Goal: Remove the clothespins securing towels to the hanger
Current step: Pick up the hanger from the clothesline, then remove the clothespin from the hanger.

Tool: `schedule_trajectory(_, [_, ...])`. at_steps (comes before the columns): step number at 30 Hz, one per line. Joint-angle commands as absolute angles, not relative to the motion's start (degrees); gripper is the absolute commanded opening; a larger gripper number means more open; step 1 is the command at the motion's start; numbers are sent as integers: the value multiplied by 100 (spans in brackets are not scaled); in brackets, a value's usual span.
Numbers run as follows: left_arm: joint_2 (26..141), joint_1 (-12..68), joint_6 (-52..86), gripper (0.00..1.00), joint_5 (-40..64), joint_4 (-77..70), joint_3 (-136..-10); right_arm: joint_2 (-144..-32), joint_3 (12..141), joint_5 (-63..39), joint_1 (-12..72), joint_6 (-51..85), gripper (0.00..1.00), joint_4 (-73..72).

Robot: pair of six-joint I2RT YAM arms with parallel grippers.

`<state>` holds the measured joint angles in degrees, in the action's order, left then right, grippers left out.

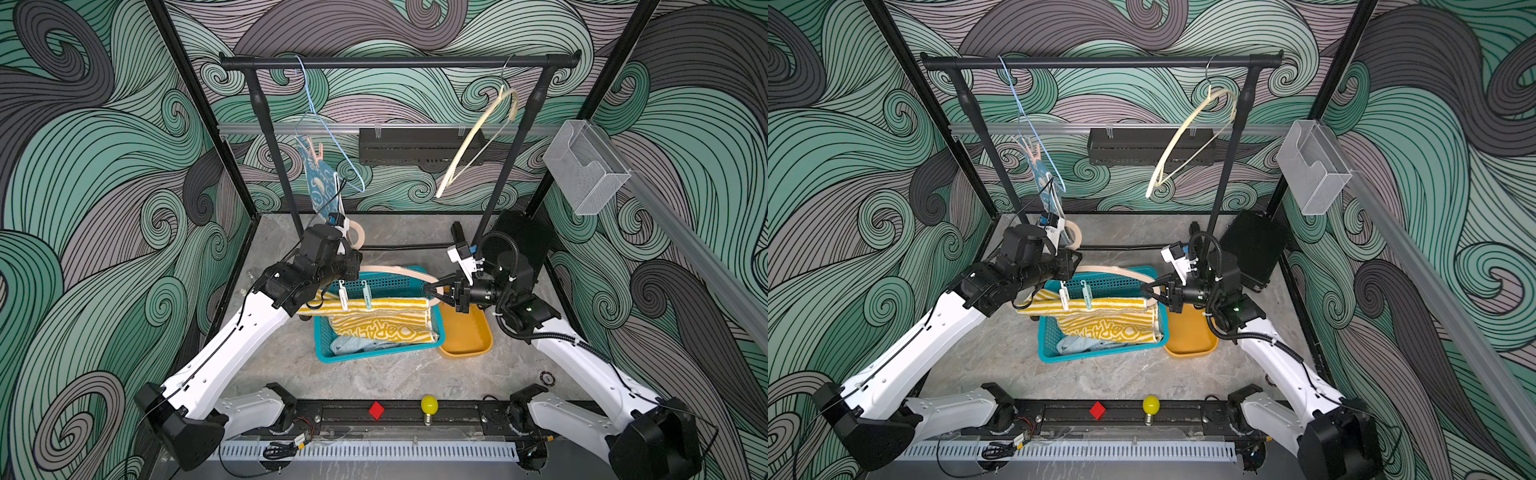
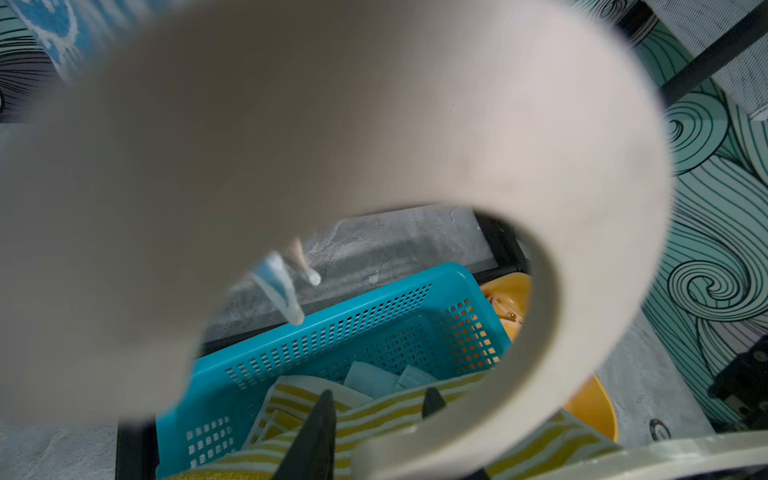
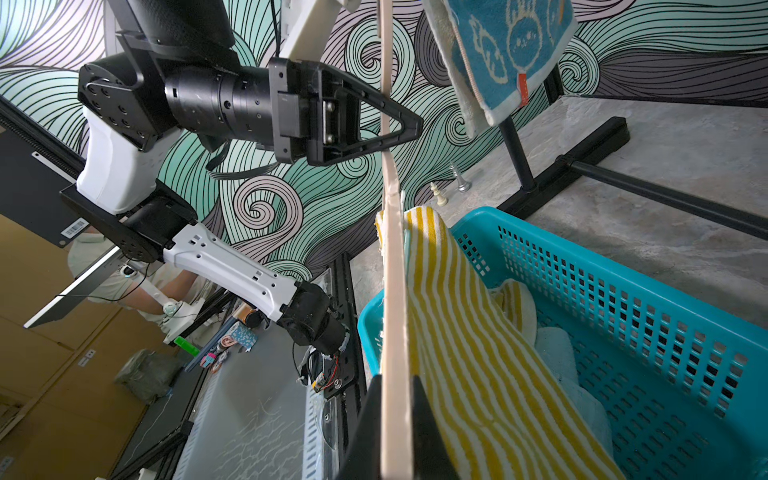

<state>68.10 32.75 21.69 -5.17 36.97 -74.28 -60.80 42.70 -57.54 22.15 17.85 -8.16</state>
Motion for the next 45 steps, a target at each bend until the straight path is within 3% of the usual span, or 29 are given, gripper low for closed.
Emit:
schedule_trajectory(1, [6858,3243,2222,21,-397,3565,-7690,-5918,4261,-5695,2172,1681,0,-845])
schedule_trajectory(5, [6907,3243,2248,0,-375,3608,-7682,-5932,4296,-5506,2171,1679,0,-731])
schedule_trajectory(6, [6921,3243,2243,0,-382,3633,-7682,-5950,4315,-5435,2178,1657,0,-672])
schedule_trajectory(8, [6953,3243,2240,0,-403,3690,-7690,-5972,4341,-5341,2178,1635,8,-582])
schedule_trajectory(10, [6991,3246,2237,0,-431,3765,-7707,-5985,4380,-5205,2171,1626,28,-467])
schedule_trajectory(13, [7030,3244,2245,0,-519,3897,-7719,-5945,4437,-4923,2171,1606,51,-273])
schedule_trajectory(16, [7031,3245,2336,0,-554,3947,-7647,-5800,4495,-4731,2176,1570,59,-112])
schedule_trajectory(24, [6935,3251,2535,0,-379,3942,-7428,-5252,4820,-4309,2174,1372,65,638])
schedule_trajectory(32, [6832,3252,2765,0,-138,3722,-7090,-5225,5113,-5035,2260,1412,66,950])
schedule_trajectory(40, [6660,3279,3007,0,62,3500,-6794,-5508,5325,-4592,3310,905,66,1750])
schedule_trajectory(45, [6560,3311,3122,0,110,3393,-6629,-5895,5264,-4323,3853,1070,66,1400])
